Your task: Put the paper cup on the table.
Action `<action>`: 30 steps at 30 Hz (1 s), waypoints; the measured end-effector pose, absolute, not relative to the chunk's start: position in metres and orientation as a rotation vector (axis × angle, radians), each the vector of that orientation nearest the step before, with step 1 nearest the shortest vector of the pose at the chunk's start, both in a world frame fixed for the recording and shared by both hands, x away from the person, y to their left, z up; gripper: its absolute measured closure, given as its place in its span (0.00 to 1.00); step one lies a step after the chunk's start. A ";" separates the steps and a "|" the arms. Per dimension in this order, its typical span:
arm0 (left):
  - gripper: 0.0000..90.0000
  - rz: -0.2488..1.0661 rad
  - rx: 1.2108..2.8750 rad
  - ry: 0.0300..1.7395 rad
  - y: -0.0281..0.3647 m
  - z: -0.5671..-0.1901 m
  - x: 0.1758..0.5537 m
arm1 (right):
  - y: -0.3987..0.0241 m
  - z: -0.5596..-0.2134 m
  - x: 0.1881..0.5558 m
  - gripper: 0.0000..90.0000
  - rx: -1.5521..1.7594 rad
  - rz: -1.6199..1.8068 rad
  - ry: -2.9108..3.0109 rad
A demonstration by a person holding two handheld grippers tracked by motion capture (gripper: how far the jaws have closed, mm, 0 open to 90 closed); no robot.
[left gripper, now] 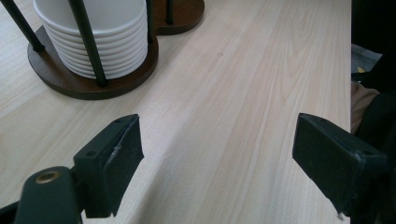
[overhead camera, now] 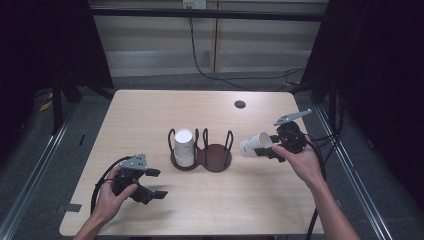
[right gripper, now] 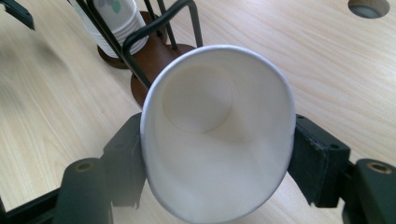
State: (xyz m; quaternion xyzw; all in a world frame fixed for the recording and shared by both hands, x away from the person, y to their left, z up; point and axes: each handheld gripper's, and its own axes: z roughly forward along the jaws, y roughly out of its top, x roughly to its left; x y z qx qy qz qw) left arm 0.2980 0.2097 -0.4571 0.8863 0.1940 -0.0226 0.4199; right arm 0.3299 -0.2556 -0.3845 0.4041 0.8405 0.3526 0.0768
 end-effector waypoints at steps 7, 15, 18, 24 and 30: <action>0.18 -0.053 2.229 0.495 0.208 -0.458 0.298 | -0.250 -0.385 0.341 0.32 1.231 0.932 2.557; 0.18 -0.055 2.227 0.490 0.209 -0.458 0.298 | -0.243 -0.385 0.351 0.32 1.253 0.806 2.596; 0.18 -0.055 2.229 0.492 0.208 -0.459 0.298 | -0.242 -0.386 0.354 0.32 1.260 0.778 2.606; 0.18 -0.047 2.238 0.488 0.208 -0.459 0.298 | -0.240 -0.390 0.360 0.32 1.270 0.683 2.637; 0.18 -0.049 2.239 0.491 0.208 -0.459 0.298 | -0.237 -0.391 0.365 0.31 1.265 0.603 2.654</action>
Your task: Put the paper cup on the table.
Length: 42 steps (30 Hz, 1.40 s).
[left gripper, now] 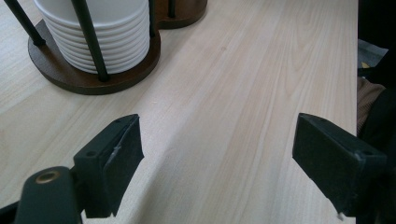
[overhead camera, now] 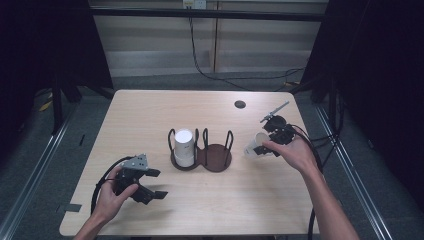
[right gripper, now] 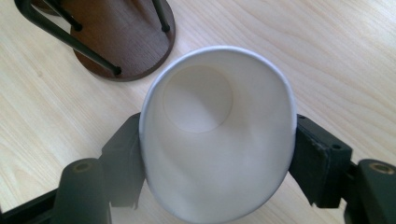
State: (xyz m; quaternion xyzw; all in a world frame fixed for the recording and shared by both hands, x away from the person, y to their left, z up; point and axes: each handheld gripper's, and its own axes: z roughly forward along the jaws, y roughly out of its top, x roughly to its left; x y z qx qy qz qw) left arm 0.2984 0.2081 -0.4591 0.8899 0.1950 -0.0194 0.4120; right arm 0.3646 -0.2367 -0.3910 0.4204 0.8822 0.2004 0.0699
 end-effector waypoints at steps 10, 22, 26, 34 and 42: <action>0.18 -0.046 2.239 0.490 0.208 -0.460 0.299 | -0.234 -0.400 0.375 0.31 1.289 0.472 2.685; 0.18 -0.050 2.239 0.494 0.209 -0.460 0.299 | -0.231 -0.417 0.385 0.29 1.358 0.322 2.714; 0.18 -0.049 2.246 0.488 0.209 -0.460 0.299 | -0.228 -0.417 0.387 0.28 1.351 0.311 2.711; 0.18 -0.051 2.238 0.493 0.209 -0.460 0.299 | -0.225 -0.420 0.389 0.23 1.357 0.359 2.695; 0.18 -0.049 2.248 0.485 0.209 -0.460 0.299 | -0.226 -0.420 0.387 0.18 1.369 0.409 2.685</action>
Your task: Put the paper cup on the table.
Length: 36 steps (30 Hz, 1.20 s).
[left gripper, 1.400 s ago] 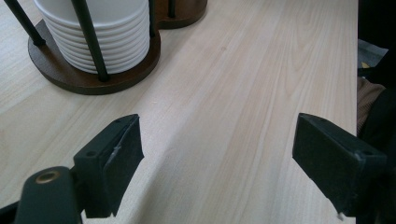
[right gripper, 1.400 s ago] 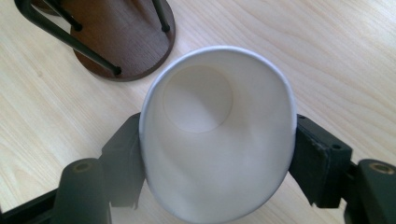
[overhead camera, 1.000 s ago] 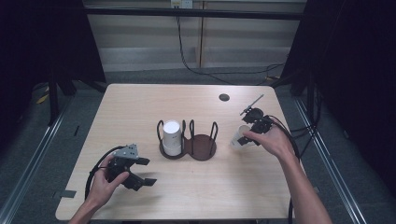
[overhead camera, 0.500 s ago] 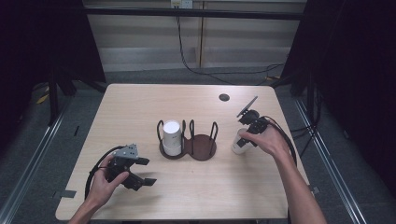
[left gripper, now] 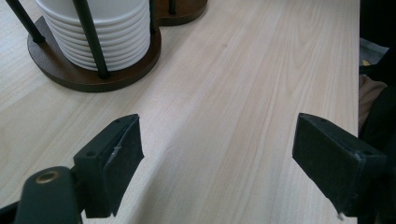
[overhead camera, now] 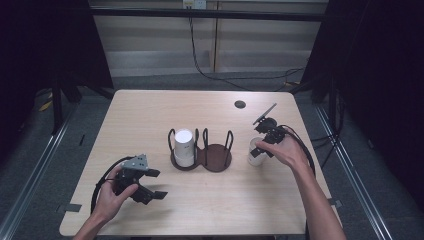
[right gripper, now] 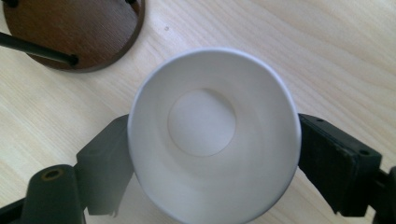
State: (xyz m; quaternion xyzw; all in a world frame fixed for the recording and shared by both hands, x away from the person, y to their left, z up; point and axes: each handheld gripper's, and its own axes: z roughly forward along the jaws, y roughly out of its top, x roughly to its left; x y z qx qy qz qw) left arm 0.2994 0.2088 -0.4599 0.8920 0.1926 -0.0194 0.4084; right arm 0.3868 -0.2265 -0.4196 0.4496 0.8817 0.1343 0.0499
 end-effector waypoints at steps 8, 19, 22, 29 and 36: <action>0.18 -0.054 2.250 0.485 0.208 -0.460 0.299 | -0.228 -0.412 0.383 0.16 1.369 0.512 2.667; 0.18 -0.053 2.244 0.495 0.207 -0.460 0.298 | -0.236 -0.402 0.374 0.16 1.389 0.709 2.571; 0.18 -0.046 2.214 0.505 0.208 -0.459 0.298 | -0.238 -0.401 0.369 0.16 1.392 0.752 2.510; 0.18 -0.035 2.174 0.547 0.207 -0.457 0.296 | -0.239 -0.392 0.357 0.16 1.362 0.898 2.426; 0.18 -0.025 2.187 0.557 0.210 -0.458 0.291 | -0.241 -0.385 0.340 0.16 1.326 1.052 2.321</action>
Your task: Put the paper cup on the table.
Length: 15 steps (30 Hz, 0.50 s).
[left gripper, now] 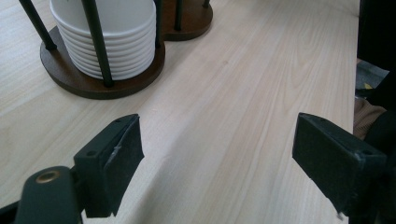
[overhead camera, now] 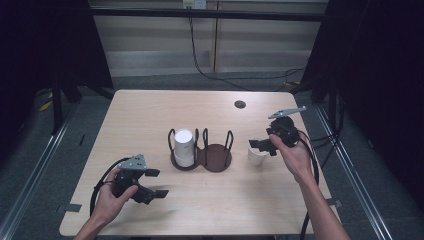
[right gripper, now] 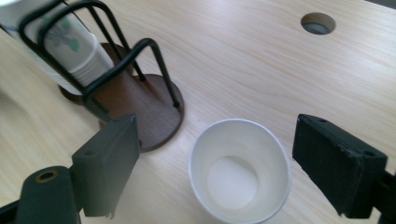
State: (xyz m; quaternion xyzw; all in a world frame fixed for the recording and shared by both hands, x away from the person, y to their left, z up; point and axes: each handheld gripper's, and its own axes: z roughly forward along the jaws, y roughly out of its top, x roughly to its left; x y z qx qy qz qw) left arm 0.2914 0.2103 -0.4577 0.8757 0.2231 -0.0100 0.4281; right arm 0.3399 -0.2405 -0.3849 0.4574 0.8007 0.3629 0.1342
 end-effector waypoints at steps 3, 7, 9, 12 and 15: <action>0.18 -0.029 2.179 0.563 0.210 -0.459 0.291 | -0.242 -0.388 0.330 0.17 1.326 1.108 2.274; 0.18 -0.029 2.178 0.557 0.209 -0.459 0.291 | -0.242 -0.394 0.316 0.17 1.293 1.197 2.235; 0.18 -0.017 2.161 0.562 0.210 -0.458 0.290 | -0.241 -0.396 0.308 0.18 1.277 1.226 2.198; 0.18 -0.007 2.152 0.562 0.211 -0.457 0.289 | -0.237 -0.399 0.297 0.18 1.257 1.288 2.192; 0.18 -0.021 2.147 0.565 0.210 -0.458 0.288 | -0.230 -0.403 0.285 0.18 1.235 1.347 2.179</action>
